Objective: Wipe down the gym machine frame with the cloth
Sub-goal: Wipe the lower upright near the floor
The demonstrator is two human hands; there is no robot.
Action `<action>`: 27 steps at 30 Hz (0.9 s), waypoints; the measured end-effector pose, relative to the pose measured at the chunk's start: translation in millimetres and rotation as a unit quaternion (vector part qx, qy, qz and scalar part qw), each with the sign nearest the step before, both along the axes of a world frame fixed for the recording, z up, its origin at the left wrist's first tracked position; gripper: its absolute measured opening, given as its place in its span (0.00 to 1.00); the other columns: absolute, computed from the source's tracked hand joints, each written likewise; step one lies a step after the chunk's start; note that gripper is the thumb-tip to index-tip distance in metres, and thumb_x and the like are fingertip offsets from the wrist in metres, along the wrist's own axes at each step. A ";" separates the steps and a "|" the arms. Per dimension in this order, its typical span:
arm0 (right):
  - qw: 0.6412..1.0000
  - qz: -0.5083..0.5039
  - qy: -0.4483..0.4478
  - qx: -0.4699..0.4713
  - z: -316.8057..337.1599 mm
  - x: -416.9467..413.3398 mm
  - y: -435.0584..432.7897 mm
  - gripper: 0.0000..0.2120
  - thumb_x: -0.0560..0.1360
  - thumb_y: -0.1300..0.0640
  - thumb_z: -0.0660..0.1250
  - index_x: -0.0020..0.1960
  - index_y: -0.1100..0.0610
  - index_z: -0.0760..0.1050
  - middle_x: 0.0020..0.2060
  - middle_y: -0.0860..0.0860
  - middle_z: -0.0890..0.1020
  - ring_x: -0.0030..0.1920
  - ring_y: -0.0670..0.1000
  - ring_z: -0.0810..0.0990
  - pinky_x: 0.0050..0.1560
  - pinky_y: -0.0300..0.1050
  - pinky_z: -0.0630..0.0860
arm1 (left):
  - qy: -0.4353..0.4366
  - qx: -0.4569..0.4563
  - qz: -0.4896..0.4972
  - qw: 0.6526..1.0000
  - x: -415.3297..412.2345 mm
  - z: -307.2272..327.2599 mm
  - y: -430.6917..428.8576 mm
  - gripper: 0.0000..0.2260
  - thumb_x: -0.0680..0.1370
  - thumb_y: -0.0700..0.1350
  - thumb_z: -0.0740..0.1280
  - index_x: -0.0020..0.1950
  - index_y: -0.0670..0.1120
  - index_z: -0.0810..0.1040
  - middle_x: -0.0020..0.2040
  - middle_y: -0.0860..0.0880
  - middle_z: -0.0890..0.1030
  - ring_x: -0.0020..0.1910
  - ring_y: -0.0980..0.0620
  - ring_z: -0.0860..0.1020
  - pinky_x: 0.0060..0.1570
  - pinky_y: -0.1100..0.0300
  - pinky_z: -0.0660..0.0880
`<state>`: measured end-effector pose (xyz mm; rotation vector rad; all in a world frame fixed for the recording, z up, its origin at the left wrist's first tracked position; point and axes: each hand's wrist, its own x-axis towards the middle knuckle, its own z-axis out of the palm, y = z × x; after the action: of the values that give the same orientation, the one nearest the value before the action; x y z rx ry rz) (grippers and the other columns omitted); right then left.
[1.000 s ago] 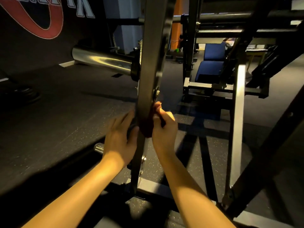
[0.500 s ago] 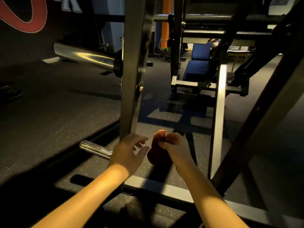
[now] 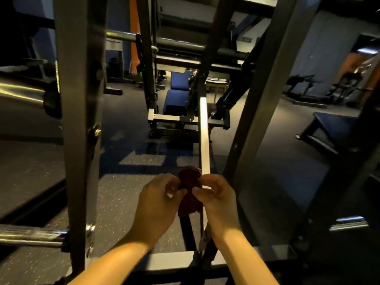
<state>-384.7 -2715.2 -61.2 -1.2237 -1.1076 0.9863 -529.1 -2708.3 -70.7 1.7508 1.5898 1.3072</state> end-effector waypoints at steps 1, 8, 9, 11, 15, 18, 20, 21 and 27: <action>1.000 -0.012 0.001 0.012 0.0 2.7 0.6 0.09 0.77 0.63 0.72 0.53 0.51 0.81 0.51 0.46 0.86 0.53 0.46 0.85 0.54 0.43 0.82 | -0.045 -0.010 -0.048 0.998 2.0 0.5 4.6 0.05 0.80 0.47 0.70 0.55 0.56 0.81 0.49 0.59 0.83 0.49 0.61 0.82 0.52 0.64 0.77; 0.994 -0.036 0.099 0.029 17.6 22.8 -6.7 0.09 0.82 0.67 0.62 0.54 0.64 0.81 0.49 0.56 0.87 0.50 0.54 0.87 0.47 0.45 0.85 | -0.187 -0.085 -0.178 0.962 27.4 17.8 23.9 0.11 0.77 0.53 0.71 0.53 0.48 0.85 0.45 0.54 0.87 0.45 0.59 0.85 0.45 0.72 0.77; 0.993 -0.033 0.108 0.028 21.0 25.5 -6.4 0.10 0.82 0.67 0.61 0.54 0.64 0.81 0.49 0.57 0.87 0.49 0.55 0.87 0.47 0.45 0.85 | -0.168 -0.079 -0.174 0.967 30.2 20.5 27.8 0.09 0.77 0.51 0.72 0.53 0.49 0.85 0.44 0.54 0.87 0.45 0.61 0.84 0.45 0.74 0.76; 0.992 -0.022 0.120 0.023 31.3 33.2 -4.9 0.12 0.84 0.66 0.58 0.55 0.64 0.81 0.49 0.59 0.87 0.48 0.57 0.87 0.45 0.45 0.85 | -0.150 -0.083 -0.164 0.971 34.8 27.2 35.9 0.04 0.79 0.47 0.72 0.53 0.52 0.82 0.46 0.56 0.85 0.45 0.61 0.83 0.42 0.74 0.75; 0.991 -0.079 0.094 0.044 51.3 60.2 -5.0 0.14 0.83 0.68 0.56 0.49 0.62 0.80 0.41 0.56 0.87 0.40 0.54 0.87 0.41 0.46 0.83 | -0.139 -0.054 -0.108 0.983 44.3 47.2 53.3 0.07 0.80 0.41 0.69 0.56 0.52 0.78 0.47 0.60 0.78 0.45 0.64 0.75 0.40 0.72 0.70; 0.968 -0.201 -0.076 0.127 63.0 75.9 -3.9 0.09 0.79 0.66 0.65 0.53 0.55 0.80 0.48 0.49 0.85 0.48 0.46 0.84 0.49 0.41 0.80 | -0.185 -0.003 -0.060 0.981 56.9 62.8 75.4 0.08 0.79 0.40 0.70 0.57 0.48 0.79 0.50 0.54 0.81 0.48 0.57 0.80 0.40 0.68 0.78; 0.959 -0.225 -0.092 0.145 76.9 77.2 2.6 0.10 0.79 0.62 0.68 0.59 0.52 0.79 0.53 0.48 0.82 0.53 0.46 0.81 0.52 0.37 0.79 | -0.182 0.033 -0.055 0.981 74.4 66.9 85.1 0.05 0.79 0.41 0.70 0.54 0.47 0.81 0.49 0.50 0.83 0.49 0.54 0.82 0.47 0.60 0.82; 0.966 -0.212 -0.084 0.117 81.4 76.4 6.5 0.11 0.80 0.60 0.68 0.58 0.46 0.77 0.54 0.47 0.80 0.54 0.45 0.79 0.52 0.37 0.78 | -0.176 0.056 -0.065 0.981 84.0 67.5 84.2 0.02 0.79 0.42 0.71 0.51 0.48 0.81 0.46 0.51 0.84 0.47 0.57 0.83 0.47 0.59 0.82; 0.934 -0.199 -0.286 0.081 84.3 76.8 16.5 0.10 0.81 0.56 0.66 0.54 0.40 0.75 0.51 0.39 0.76 0.49 0.35 0.74 0.47 0.26 0.64 | -0.189 0.071 -0.089 0.975 102.5 6.9 53.6 0.11 0.79 0.44 0.72 0.36 0.51 0.79 0.31 0.57 0.79 0.37 0.60 0.82 0.40 0.68 0.75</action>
<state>-307.9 -2698.7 23.1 -1.5673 -1.2802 0.2196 -426.5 -2654.7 -63.8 1.5629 1.1281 1.5813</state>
